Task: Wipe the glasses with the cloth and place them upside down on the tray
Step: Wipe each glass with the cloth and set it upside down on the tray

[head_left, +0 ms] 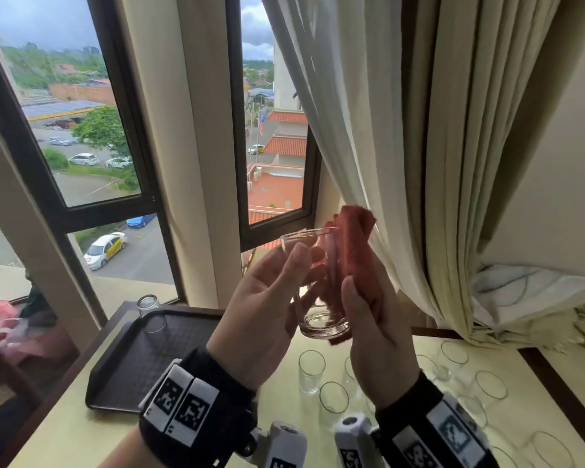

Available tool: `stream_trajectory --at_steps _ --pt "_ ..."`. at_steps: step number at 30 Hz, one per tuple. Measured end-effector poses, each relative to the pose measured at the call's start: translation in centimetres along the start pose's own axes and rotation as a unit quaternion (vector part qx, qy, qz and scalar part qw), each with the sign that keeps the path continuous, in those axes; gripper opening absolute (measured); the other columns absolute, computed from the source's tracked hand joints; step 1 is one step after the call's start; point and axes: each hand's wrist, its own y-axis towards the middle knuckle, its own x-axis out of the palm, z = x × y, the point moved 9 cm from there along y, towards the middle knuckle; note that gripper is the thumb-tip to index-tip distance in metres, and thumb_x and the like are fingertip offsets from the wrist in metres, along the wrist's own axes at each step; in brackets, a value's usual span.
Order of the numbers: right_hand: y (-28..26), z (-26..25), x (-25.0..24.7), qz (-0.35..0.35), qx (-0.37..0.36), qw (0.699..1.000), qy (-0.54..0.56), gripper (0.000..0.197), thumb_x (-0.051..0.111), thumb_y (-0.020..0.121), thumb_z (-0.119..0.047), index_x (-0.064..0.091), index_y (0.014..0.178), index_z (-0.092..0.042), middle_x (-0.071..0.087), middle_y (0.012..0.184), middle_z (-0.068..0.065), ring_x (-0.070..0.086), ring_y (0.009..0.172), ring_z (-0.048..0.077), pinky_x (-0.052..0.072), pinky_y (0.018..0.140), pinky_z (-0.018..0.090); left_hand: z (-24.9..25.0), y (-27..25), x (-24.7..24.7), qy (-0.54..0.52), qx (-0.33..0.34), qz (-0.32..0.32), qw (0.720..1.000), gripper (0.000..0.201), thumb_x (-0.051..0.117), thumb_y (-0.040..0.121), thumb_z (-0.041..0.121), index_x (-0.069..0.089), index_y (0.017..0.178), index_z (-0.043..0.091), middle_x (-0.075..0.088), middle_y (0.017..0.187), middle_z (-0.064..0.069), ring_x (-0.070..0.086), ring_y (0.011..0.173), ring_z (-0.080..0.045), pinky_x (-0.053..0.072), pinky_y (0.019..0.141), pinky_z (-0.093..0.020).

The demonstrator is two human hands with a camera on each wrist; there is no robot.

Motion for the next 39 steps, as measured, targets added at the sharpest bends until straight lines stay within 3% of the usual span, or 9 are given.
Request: stream_trajectory --at_steps 4,9,14,18,22,26,33,37,39 --pt "0.9 -3.0 1.3 -0.061 -0.102 0.989 -0.083 0.066 0.047 0.102 0.002 0.035 0.163 -0.018 0.060 0.148 0.007 0.057 0.135 0.018 0.040 0.119 0.027 -0.2 0.4 -0.2 -0.005 -0.008 0.033 0.999 0.060 0.074 0.089 0.044 0.069 0.137 0.007 0.065 0.139 -0.026 0.065 0.128 -0.037 0.052 0.113 -0.046" --pt "-2.0 -1.7 2.7 -0.109 -0.198 0.959 -0.169 0.060 0.046 0.104 0.001 0.030 0.161 -0.003 0.023 0.174 0.011 0.017 0.162 0.033 0.026 0.128 0.052 1.6 1.2 -0.9 -0.009 0.004 0.053 0.999 0.054 0.071 0.092 0.041 0.073 0.129 0.002 0.076 0.115 -0.013 0.071 0.103 -0.022 0.059 0.097 -0.036" --pt "-1.6 0.9 1.7 -0.080 -0.103 0.985 -0.111 0.067 0.046 0.103 -0.021 0.026 0.165 -0.040 0.043 0.164 0.008 0.054 0.130 0.031 0.045 0.108 0.072 2.2 1.5 -1.1 0.005 0.015 0.061 0.998 0.065 0.071 0.095 0.050 0.067 0.135 -0.001 0.072 0.132 -0.024 0.070 0.124 -0.037 0.051 0.115 -0.051" --pt "0.8 0.2 1.2 -0.059 -0.017 0.998 -0.023 0.058 0.053 0.103 -0.027 0.041 0.159 -0.035 0.055 0.150 0.017 0.058 0.087 0.009 0.055 0.069 0.034 0.6 1.7 -1.0 -0.036 -0.020 0.062 0.997 0.069 0.041 0.110 0.056 0.050 0.155 0.004 0.061 0.151 -0.022 0.053 0.146 -0.037 0.029 0.128 -0.060" --pt "2.3 -2.9 2.3 -0.087 -0.054 0.994 -0.028 0.057 0.050 0.105 -0.021 0.042 0.159 -0.036 0.062 0.141 0.002 0.055 0.118 0.004 0.045 0.100 0.022 0.6 1.8 0.0 -0.024 -0.002 0.064 0.998 0.084 0.049 0.092 0.081 0.066 0.141 0.014 0.059 0.148 -0.026 0.053 0.145 -0.040 0.029 0.126 -0.066" --pt "0.8 -4.7 3.9 -0.137 -0.172 0.970 -0.107 0.060 0.051 0.106 -0.008 0.031 0.162 -0.013 0.029 0.172 -0.002 0.021 0.161 0.025 0.024 0.129 0.047 1.3 2.5 -0.7 0.000 0.022 0.067 0.998 0.076 0.048 0.096 0.073 0.073 0.132 0.011 0.066 0.141 -0.023 0.055 0.139 -0.048 0.035 0.124 -0.065" --pt "-1.5 0.3 3.0 -0.094 -0.148 0.975 -0.135 0.070 0.045 0.102 -0.017 0.023 0.167 -0.032 0.032 0.171 0.002 0.045 0.144 0.041 0.038 0.110 0.077 1.0 3.1 -1.9 0.045 -0.007 0.065 0.997 0.065 0.051 0.086 0.077 0.085 0.107 0.026 0.070 0.102 -0.005 0.063 0.098 -0.028 0.055 0.097 -0.045" --pt "0.7 1.8 1.6 -0.039 -0.005 0.998 -0.047 0.067 0.053 0.097 -0.042 0.036 0.162 -0.037 0.052 0.154 0.015 0.067 0.094 0.019 0.060 0.067 0.043 1.0 2.9 -1.3 0.073 0.001 0.073 0.995 0.073 0.043 0.092 0.077 0.077 0.119 0.020 0.069 0.102 -0.006 0.063 0.089 -0.021 0.054 0.084 -0.039" --pt "2.1 0.5 1.7 -0.031 -0.017 0.999 -0.040 0.065 0.052 0.099 -0.040 0.037 0.162 -0.034 0.056 0.153 0.005 0.067 0.107 0.029 0.061 0.079 0.050 1.0 3.0 -0.8 0.078 0.012 0.080 0.994 0.075 0.043 0.093 0.075 0.073 0.127 0.016 0.071 0.109 -0.008 0.064 0.095 -0.028 0.054 0.090 -0.045"
